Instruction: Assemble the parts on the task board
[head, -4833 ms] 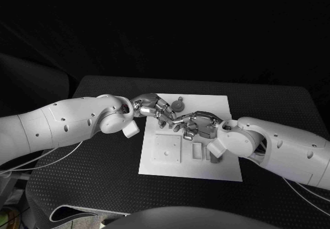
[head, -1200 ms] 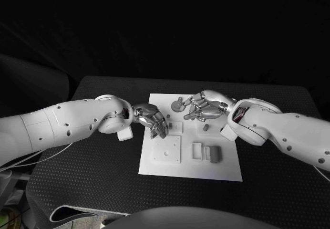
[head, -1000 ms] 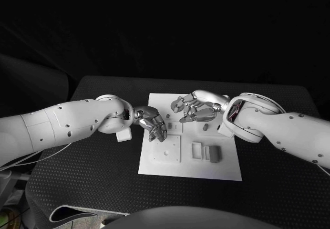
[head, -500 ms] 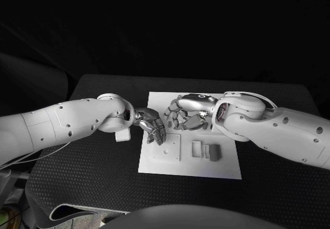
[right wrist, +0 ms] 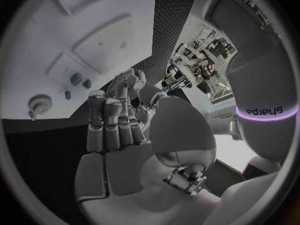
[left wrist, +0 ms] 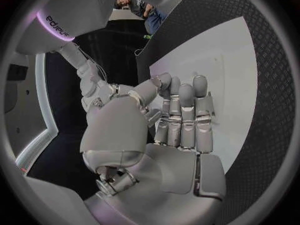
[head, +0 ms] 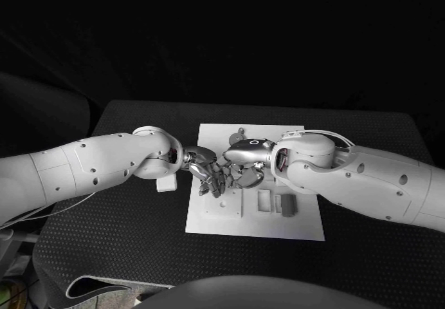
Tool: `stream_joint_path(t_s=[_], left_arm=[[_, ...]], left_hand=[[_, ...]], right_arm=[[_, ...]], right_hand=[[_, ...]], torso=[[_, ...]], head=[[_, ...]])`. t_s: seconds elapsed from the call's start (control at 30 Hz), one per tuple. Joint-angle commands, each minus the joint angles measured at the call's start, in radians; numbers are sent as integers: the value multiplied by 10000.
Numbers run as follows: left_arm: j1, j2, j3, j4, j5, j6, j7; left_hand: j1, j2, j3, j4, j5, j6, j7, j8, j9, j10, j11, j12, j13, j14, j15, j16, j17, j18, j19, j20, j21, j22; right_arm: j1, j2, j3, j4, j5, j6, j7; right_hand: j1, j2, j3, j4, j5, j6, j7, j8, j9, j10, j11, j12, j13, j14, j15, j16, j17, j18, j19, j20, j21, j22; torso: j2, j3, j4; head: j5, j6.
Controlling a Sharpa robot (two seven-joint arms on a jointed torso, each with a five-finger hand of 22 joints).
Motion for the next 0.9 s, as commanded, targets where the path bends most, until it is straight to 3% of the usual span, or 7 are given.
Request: stream_joint_path(t_s=[0.03, 0.33, 0.67, 0.9], left_arm=[[1, 50, 6, 30, -15, 220, 35], [3, 73, 6, 53, -15, 245, 1], [4, 108, 6, 98, -41, 283, -38], [4, 135, 7, 109, -87, 296, -47]], left_hand=[[-45, 63, 37, 4, 36, 87, 3, 54, 7, 53, -13, 40, 11, 19, -56, 36, 18, 156, 11, -37, 41, 207], [-48, 65, 43, 4, 40, 85, 2, 51, 35, 58, -18, 50, 28, 35, -64, 46, 28, 158, 25, -45, 56, 207], [-46, 67, 49, 3, 41, 82, 1, 48, 56, 60, -23, 57, 40, 44, -70, 53, 36, 159, 34, -51, 68, 208], [-45, 67, 52, 3, 40, 80, 1, 46, 64, 61, -24, 60, 45, 47, -72, 55, 39, 159, 36, -53, 71, 208]], right_arm=[[3, 99, -30, -13, 8, 337, 15], [3, 214, -71, -101, 122, 494, -7], [3, 444, -257, -287, 123, 693, -30], [2, 505, -305, -314, 143, 812, -32]], right_hand=[[-82, 33, -46, 33, 19, 3, 35, 28, -20, 73, 30, -57, -24, 1, -44, 23, 6, 616, -46, 37, 20, 158], [-171, 70, -70, 39, 20, 15, 74, 44, -44, 109, 31, -74, -60, 11, -44, 20, 3, 616, -29, 38, 16, 147], [-330, 107, -98, 48, 21, 162, 150, 133, -62, 143, 58, -99, -112, 12, -19, 8, -3, 616, -20, 43, -5, 132], [-428, 163, -98, 55, 21, 299, 195, 206, -71, 159, 82, -109, -141, 12, 4, 3, -5, 616, -15, 46, -20, 124]], torso=[[3, -4, 14], [1, -14, -1], [2, -1, 2], [1, -9, -3]], head=[[0, -19], [0, -57], [3, -89], [-4, -121]])
